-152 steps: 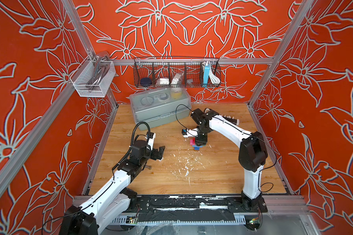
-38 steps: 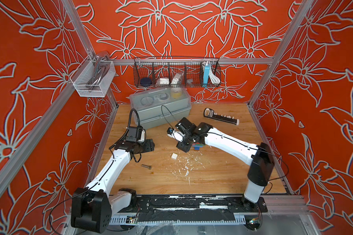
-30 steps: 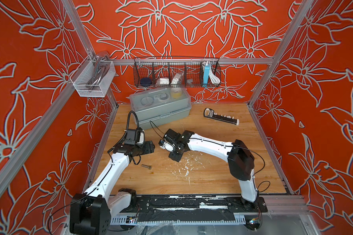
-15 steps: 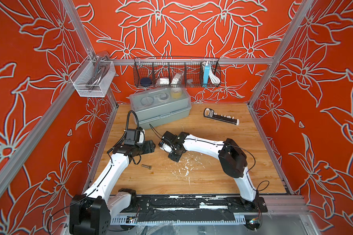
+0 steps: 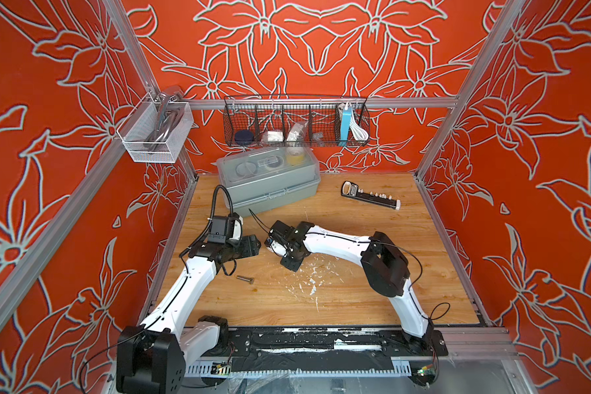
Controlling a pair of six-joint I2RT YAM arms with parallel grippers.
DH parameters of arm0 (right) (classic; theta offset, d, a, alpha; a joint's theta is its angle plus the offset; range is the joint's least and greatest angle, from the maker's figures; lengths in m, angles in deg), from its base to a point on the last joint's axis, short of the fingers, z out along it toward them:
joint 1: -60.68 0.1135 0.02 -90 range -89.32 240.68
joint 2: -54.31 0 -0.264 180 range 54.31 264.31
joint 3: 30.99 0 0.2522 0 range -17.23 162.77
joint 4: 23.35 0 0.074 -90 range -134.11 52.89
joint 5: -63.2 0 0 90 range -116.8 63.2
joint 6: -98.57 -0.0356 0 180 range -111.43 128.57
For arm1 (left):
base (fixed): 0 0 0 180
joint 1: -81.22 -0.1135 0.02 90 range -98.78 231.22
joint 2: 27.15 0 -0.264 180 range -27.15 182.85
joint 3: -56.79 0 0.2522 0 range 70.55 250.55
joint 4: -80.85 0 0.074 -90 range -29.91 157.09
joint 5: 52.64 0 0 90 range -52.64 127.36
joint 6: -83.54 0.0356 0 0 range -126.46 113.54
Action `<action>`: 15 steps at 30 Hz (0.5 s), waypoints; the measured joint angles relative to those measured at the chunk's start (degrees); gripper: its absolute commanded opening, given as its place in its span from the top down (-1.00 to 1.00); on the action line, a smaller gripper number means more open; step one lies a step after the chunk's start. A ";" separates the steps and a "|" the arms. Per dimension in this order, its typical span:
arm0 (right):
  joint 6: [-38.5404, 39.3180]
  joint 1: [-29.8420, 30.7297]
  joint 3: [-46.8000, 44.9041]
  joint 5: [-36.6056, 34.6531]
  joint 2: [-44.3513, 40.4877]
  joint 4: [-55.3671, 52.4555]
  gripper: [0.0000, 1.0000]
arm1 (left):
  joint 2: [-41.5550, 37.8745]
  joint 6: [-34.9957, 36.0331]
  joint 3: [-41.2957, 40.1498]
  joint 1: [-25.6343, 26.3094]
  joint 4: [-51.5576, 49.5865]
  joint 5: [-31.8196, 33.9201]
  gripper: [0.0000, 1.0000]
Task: Assemble a spoon with lego
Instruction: Pick up the lego brick from the center of the board.
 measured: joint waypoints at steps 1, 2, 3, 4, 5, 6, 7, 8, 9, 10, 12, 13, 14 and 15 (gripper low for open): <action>0.02 0.02 0.28 -0.11 0.07 -0.28 0.74 | 0.00 0.00 0.00 0.00 0.00 -0.02 -0.50; 0.04 0.02 0.42 -0.24 0.09 -0.31 0.78 | 0.00 0.00 0.00 0.00 0.02 -0.07 -0.50; 0.20 0.02 0.52 -0.46 0.09 -0.39 0.81 | 0.00 0.02 0.00 0.00 0.00 -0.13 -0.50; 0.42 0.02 0.55 -0.76 0.09 -0.52 0.83 | 0.00 0.07 0.00 0.00 0.02 -0.22 -0.50; 0.66 0.02 0.55 -1.16 0.09 -0.70 0.86 | 0.00 0.20 0.00 0.00 0.00 -0.31 -0.50; 1.05 0.00 0.55 -1.64 0.09 -1.09 0.88 | 0.00 0.22 0.00 0.00 0.02 -0.39 -0.50; 1.57 0.00 0.55 -1.99 0.02 -1.64 0.90 | 0.00 0.26 0.00 0.00 0.02 -0.48 -0.50; 2.10 0.00 0.61 -2.45 -0.11 -2.23 0.92 | -0.02 0.35 0.00 0.00 0.04 -0.63 -0.50; 2.71 -0.15 0.92 -2.97 -0.22 -3.15 0.92 | -0.13 0.44 0.00 0.00 0.11 -0.85 -0.50; 3.37 -0.33 1.46 -3.23 -0.48 -4.09 0.93 | -0.28 0.50 0.00 0.00 0.22 -1.18 -0.50; 4.57 -0.70 2.64 -3.63 -1.38 -5.64 0.94 | -0.83 0.81 -0.02 0.00 0.57 -1.84 -0.50; 5.22 -1.14 3.52 -3.72 -2.25 -6.62 0.95 | -1.29 1.01 -0.07 0.00 0.85 -2.32 -0.51; 5.86 -1.55 4.28 -3.85 -3.08 -7.34 0.95 | -1.68 1.16 -0.13 0.00 1.11 -2.67 -0.51; 6.51 -2.21 5.22 -4.13 -4.33 -8.13 0.94 | -2.08 1.31 -0.22 0.04 1.44 -3.04 -0.51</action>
